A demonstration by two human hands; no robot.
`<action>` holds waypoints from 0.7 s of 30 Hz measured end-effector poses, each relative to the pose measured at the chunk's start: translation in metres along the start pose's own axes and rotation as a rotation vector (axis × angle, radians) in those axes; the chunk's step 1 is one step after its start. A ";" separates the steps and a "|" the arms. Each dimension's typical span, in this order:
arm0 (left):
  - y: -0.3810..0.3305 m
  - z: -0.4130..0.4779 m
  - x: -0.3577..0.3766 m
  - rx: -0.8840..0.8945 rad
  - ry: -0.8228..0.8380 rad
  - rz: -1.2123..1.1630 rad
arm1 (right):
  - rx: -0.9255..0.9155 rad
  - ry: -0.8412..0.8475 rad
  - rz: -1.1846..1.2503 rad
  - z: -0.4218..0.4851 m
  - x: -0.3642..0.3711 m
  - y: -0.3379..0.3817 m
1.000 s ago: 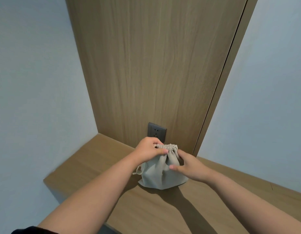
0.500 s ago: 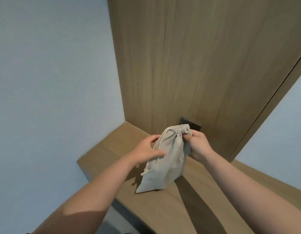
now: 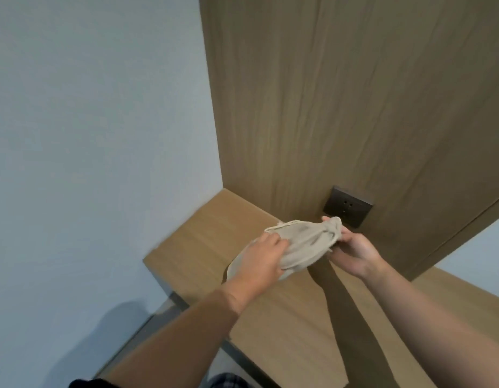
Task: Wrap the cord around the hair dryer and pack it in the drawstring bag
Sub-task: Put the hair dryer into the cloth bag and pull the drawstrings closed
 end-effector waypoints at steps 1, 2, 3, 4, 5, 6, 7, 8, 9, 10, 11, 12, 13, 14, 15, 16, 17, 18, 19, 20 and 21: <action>-0.013 -0.002 0.016 0.049 0.047 0.035 | 0.023 -0.021 0.031 -0.002 -0.019 0.001; -0.025 -0.005 0.033 0.085 0.099 0.072 | 0.036 -0.047 0.051 -0.006 -0.037 0.000; -0.033 -0.008 0.049 0.105 0.163 0.108 | 0.039 -0.080 0.052 -0.008 -0.053 -0.001; -0.039 -0.012 0.064 0.118 0.222 0.132 | 0.043 -0.111 0.035 -0.010 -0.068 -0.003; -0.044 -0.015 0.074 0.139 0.260 0.133 | 0.043 -0.154 0.011 -0.009 -0.082 -0.006; -0.048 -0.019 0.080 0.170 0.282 0.105 | 0.043 -0.169 -0.023 -0.013 -0.085 -0.010; -0.051 -0.022 0.082 0.199 0.294 0.053 | 0.040 -0.190 -0.073 -0.012 -0.090 -0.016; -0.050 -0.026 0.082 0.217 0.306 -0.008 | 0.042 -0.185 -0.138 -0.014 -0.089 -0.021; -0.047 -0.029 0.080 0.225 0.309 -0.052 | 0.048 -0.199 -0.221 -0.013 -0.089 -0.029; -0.040 -0.030 0.077 0.229 0.297 -0.057 | 0.058 -0.211 -0.299 -0.011 -0.090 -0.037; -0.029 -0.031 0.075 0.220 0.288 -0.027 | 0.060 -0.225 -0.381 -0.006 -0.092 -0.046; -0.017 -0.033 0.075 0.192 0.301 0.015 | 0.052 -0.252 -0.451 -0.002 -0.094 -0.053; -0.004 -0.036 0.078 0.151 0.337 0.051 | 0.040 -0.265 -0.500 0.002 -0.094 -0.058; 0.008 -0.039 0.082 0.109 0.377 0.077 | 0.023 -0.263 -0.522 0.007 -0.091 -0.063; 0.017 -0.042 0.086 0.073 0.402 0.103 | 0.002 -0.252 -0.527 0.011 -0.085 -0.067; 0.025 -0.043 0.088 0.044 0.411 0.134 | -0.018 -0.235 -0.528 0.012 -0.073 -0.070; 0.032 -0.043 0.088 0.016 0.405 0.167 | -0.046 -0.226 -0.532 0.016 -0.064 -0.071; 0.039 -0.043 0.087 -0.017 0.391 0.196 | -0.079 -0.212 -0.542 0.019 -0.052 -0.071; 0.048 -0.043 0.085 -0.050 0.383 0.226 | -0.121 -0.204 -0.562 0.023 -0.041 -0.069; 0.058 -0.043 0.082 -0.079 0.366 0.259 | -0.166 -0.188 -0.595 0.028 -0.028 -0.066; 0.068 -0.044 0.077 -0.110 0.350 0.275 | -0.204 -0.175 -0.634 0.036 -0.017 -0.064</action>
Point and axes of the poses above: each hand's wrist, its own z-axis towards the middle knuckle, its own x-axis out of the palm, y = z × x, the point moved 10 cm from there along z, towards the middle knuckle, and after that the axes turned 11 degrees about -y, right-handed, at the moved point
